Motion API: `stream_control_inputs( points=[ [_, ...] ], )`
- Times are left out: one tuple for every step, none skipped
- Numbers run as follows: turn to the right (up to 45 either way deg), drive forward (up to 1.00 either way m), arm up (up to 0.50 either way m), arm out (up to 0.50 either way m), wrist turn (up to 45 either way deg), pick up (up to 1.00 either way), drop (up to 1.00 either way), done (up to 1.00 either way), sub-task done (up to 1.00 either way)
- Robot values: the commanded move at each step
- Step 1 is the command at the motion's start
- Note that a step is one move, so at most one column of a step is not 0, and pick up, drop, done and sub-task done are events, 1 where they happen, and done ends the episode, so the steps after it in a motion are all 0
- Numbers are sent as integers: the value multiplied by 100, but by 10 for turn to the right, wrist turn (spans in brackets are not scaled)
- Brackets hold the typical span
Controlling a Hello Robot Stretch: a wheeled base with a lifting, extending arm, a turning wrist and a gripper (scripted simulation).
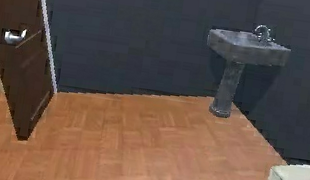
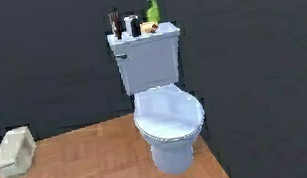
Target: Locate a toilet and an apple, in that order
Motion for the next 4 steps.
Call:
stream_control_inputs(
  points=[
    [-450,0,0,0,0,0,0,0,0],
    [-420,0,0,0,0,0,0,0,0],
    [0,100,0,0,0,0,0,0,0],
    [0,100,0,0,0,0,0,0,0]
  ],
)
